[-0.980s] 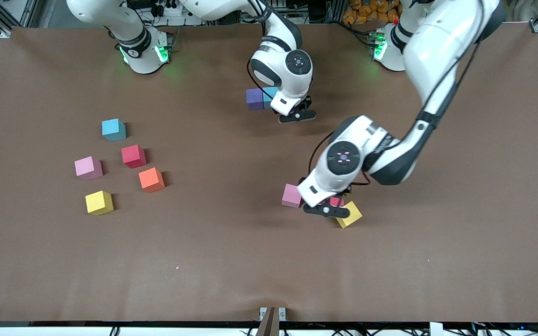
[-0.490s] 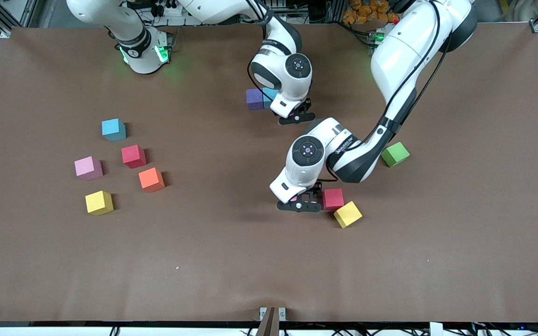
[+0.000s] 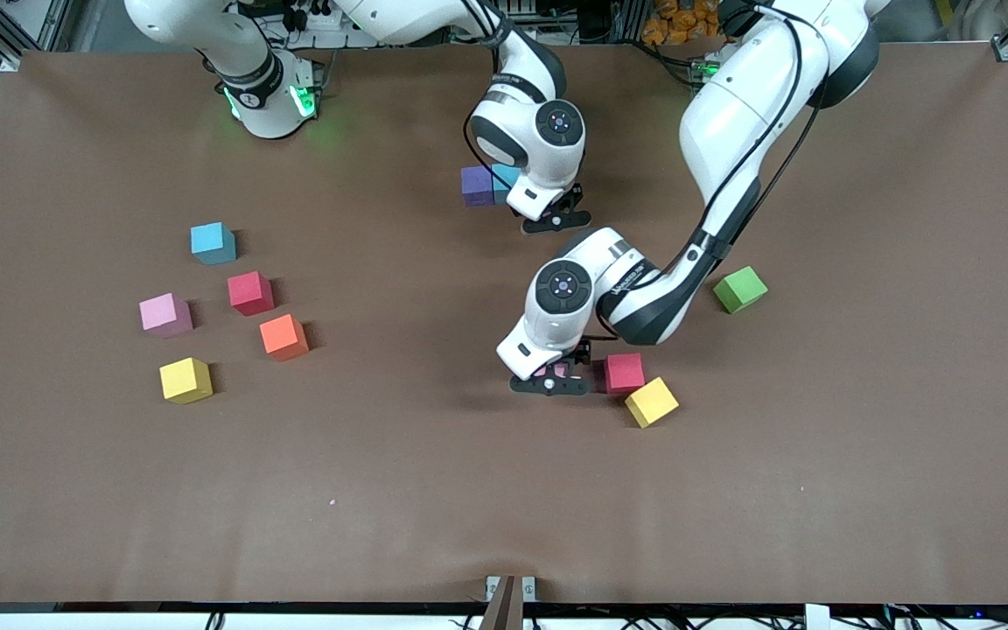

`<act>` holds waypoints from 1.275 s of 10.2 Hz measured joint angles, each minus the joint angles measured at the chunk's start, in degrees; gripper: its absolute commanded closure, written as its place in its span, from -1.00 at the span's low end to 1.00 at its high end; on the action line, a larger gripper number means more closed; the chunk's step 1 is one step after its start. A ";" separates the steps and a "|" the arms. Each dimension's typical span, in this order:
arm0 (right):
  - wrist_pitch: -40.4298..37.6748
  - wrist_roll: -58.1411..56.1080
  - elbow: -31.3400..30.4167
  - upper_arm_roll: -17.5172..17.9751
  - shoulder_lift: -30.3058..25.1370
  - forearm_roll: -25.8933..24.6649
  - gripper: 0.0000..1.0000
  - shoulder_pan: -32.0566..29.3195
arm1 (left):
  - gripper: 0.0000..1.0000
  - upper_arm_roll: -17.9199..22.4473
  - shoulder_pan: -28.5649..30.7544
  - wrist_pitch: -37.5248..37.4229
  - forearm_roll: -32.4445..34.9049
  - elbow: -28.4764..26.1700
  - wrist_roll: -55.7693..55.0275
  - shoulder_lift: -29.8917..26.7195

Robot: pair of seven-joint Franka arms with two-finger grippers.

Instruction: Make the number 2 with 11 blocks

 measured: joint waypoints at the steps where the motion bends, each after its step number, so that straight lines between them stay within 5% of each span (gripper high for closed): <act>1: -0.48 0.00 0.06 0.00 0.00 0.00 0.24 0.19 | -0.80 0.21 -0.25 0.04 0.00 0.00 -0.01 0.25; 4: -1.26 0.00 0.17 0.01 -0.01 0.00 0.21 0.40 | 0.31 0.65 -0.18 0.08 0.00 0.18 0.00 0.29; 5: -1.31 0.00 0.18 0.00 -0.01 0.00 -0.06 0.41 | 0.54 0.77 -0.09 0.09 0.00 0.39 0.00 0.28; 6: -1.32 0.00 0.19 0.00 -0.01 0.00 -0.96 0.41 | 0.66 0.86 0.17 0.10 0.00 0.70 0.00 0.25; 13: -1.49 1.36 1.02 -0.12 -0.34 0.00 -1.00 0.40 | 0.76 0.88 5.48 -6.31 0.00 1.50 0.05 -5.50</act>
